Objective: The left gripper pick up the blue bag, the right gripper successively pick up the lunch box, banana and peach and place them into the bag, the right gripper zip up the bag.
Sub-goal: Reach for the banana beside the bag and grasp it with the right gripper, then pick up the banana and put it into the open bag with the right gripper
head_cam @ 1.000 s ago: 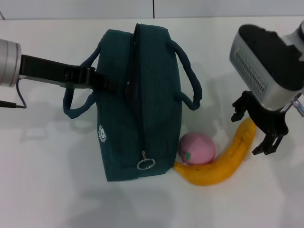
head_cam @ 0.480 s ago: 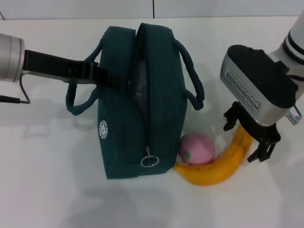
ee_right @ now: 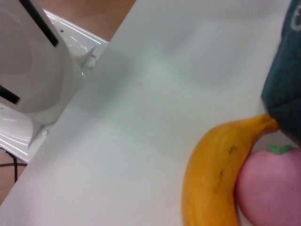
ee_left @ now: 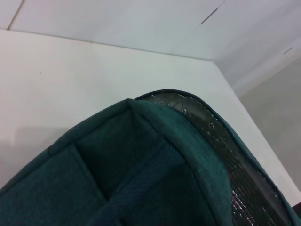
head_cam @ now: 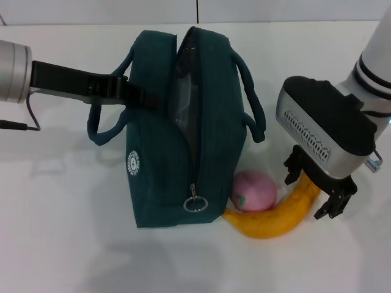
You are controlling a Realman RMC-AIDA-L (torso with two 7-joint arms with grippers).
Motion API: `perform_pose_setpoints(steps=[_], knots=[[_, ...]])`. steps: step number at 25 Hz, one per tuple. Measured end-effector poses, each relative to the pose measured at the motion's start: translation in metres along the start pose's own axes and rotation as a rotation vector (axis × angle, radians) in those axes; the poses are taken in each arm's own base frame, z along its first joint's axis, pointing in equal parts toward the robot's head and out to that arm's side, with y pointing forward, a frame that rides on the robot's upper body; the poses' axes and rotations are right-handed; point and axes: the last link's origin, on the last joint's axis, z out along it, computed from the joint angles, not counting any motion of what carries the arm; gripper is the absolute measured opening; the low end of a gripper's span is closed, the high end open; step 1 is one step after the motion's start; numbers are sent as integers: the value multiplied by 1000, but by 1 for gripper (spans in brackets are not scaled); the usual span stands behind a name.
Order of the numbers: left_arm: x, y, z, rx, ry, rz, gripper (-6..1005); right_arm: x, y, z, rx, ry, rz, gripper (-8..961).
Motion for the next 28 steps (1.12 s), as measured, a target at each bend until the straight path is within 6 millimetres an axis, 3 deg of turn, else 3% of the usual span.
perform_pose_setpoints(steps=[13, 28], knots=[[-2, -1, 1, -3, 8, -6, 35, -2, 2, 10, -15, 36, -8, 589], [-6, -4, 0, -4, 6, -18, 36, -6, 5, 15, -35, 76, -16, 437]])
